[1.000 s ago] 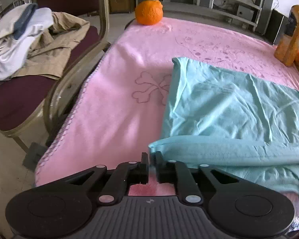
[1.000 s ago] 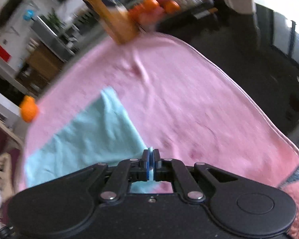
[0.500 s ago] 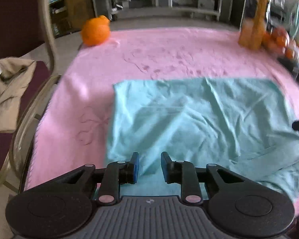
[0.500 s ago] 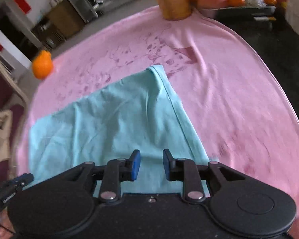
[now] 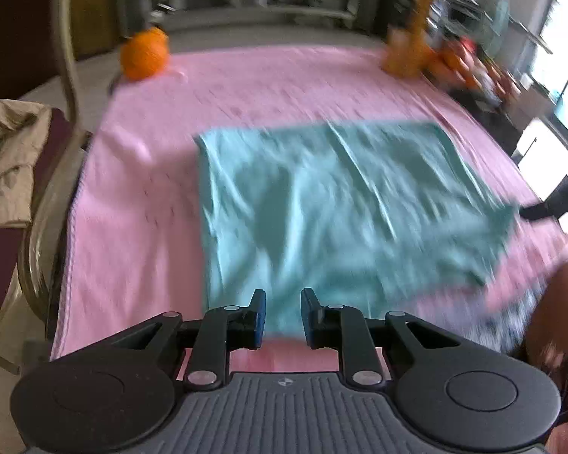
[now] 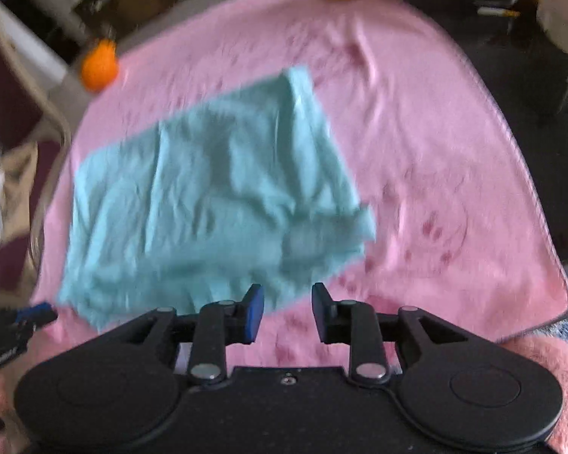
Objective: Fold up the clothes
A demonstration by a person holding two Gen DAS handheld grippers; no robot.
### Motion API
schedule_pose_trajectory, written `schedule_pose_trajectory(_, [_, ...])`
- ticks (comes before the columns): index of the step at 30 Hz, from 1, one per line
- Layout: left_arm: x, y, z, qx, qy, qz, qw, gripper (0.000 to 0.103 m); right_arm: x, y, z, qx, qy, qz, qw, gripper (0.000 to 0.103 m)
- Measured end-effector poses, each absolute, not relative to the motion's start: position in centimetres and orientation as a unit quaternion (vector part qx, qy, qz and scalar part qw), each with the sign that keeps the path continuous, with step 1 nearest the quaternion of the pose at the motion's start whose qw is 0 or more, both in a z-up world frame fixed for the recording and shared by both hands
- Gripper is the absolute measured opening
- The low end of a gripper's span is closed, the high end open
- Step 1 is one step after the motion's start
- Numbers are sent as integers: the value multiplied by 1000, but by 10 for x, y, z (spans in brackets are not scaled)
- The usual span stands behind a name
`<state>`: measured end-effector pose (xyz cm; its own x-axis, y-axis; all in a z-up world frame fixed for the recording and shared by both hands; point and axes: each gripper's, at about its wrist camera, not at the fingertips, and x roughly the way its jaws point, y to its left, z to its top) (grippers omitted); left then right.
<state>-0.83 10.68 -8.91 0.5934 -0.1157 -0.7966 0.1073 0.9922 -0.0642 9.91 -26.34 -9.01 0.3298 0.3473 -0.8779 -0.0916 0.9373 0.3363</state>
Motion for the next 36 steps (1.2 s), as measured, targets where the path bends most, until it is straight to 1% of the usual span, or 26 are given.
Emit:
schedule_pose_trajectory(2, [12, 89, -95, -4, 439, -42, 897, 21, 110, -254, -89, 131, 544, 136, 818, 27])
schedule_pose_trajectory(5, [45, 60, -118, 15, 449, -31, 893, 22, 135, -229, -106, 154, 527, 157, 821, 27])
schedule_pose_trajectory(7, [54, 59, -131, -14, 471, -44, 881, 20, 148, -216, -120, 140, 517, 152, 831, 26])
schedule_pose_trajectory(8, [49, 58, -134, -19, 485, -62, 872, 17, 151, -210, -127, 126, 519, 141, 834, 26])
schedule_pose_trajectory(9, [44, 56, -137, -22, 499, -80, 863, 16, 153, -208, -134, 115, 531, 124, 830, 26])
schedule_pose_trajectory(10, [31, 54, -133, -3, 502, -105, 858, 16, 149, -212, -134, 117, 548, 122, 819, 23])
schedule_pose_trajectory(11, [17, 52, -128, 18, 504, -130, 854, 16, 145, -216, -134, 120, 565, 122, 807, 23])
schedule_pose_trajectory(12, [0, 57, -120, 18, 497, -150, 855, 17, 137, -221, -130, 126, 593, 135, 784, 23])
schedule_pose_trajectory(13, [-18, 62, -112, 17, 488, -169, 856, 19, 129, -227, -126, 133, 621, 148, 758, 23])
schedule_pose_trajectory(14, [-25, 69, -106, 10, 479, -164, 862, 22, 117, -234, -116, 128, 619, 158, 759, 24])
schedule_pose_trajectory(15, [-32, 75, -101, 4, 470, -156, 869, 22, 105, -241, -106, 122, 614, 168, 762, 24])
schedule_pose_trajectory(17, [-34, 87, -96, -18, 451, -115, 885, 21, 91, -254, -89, 109, 588, 153, 787, 30])
schedule_pose_trajectory(18, [-27, 88, -97, -25, 446, -93, 890, 20, 90, -260, -84, 116, 575, 145, 797, 30])
schedule_pose_trajectory(19, [-20, 89, -98, -31, 441, -71, 894, 17, 92, -263, -81, 123, 561, 138, 807, 30])
schedule_pose_trajectory(22, [9, 73, -106, -30, 434, -64, 898, 18, 104, -254, -83, 137, 529, 143, 825, 29])
schedule_pose_trajectory(24, [21, 60, -119, -17, 444, -66, 893, 18, 115, -241, -94, 134, 514, 150, 834, 29])
schedule_pose_trajectory(26, [27, 54, -133, -6, 469, -76, 880, 18, 124, -232, -109, 131, 518, 147, 832, 28])
schedule_pose_trajectory(29, [3, 58, -132, 35, 484, -95, 869, 20, 118, -225, -130, 119, 576, 165, 792, 28])
schedule_pose_trajectory(31, [-7, 82, -127, 0, 475, -66, 878, 22, 97, -229, -122, 89, 584, 175, 788, 27])
schedule_pose_trajectory(34, [-21, 119, -118, -55, 459, -19, 887, 22, 69, -249, -101, 59, 574, 161, 800, 29])
schedule_pose_trajectory(36, [-30, 143, -113, -91, 446, 12, 890, 22, 67, -269, -90, 78, 554, 133, 818, 29])
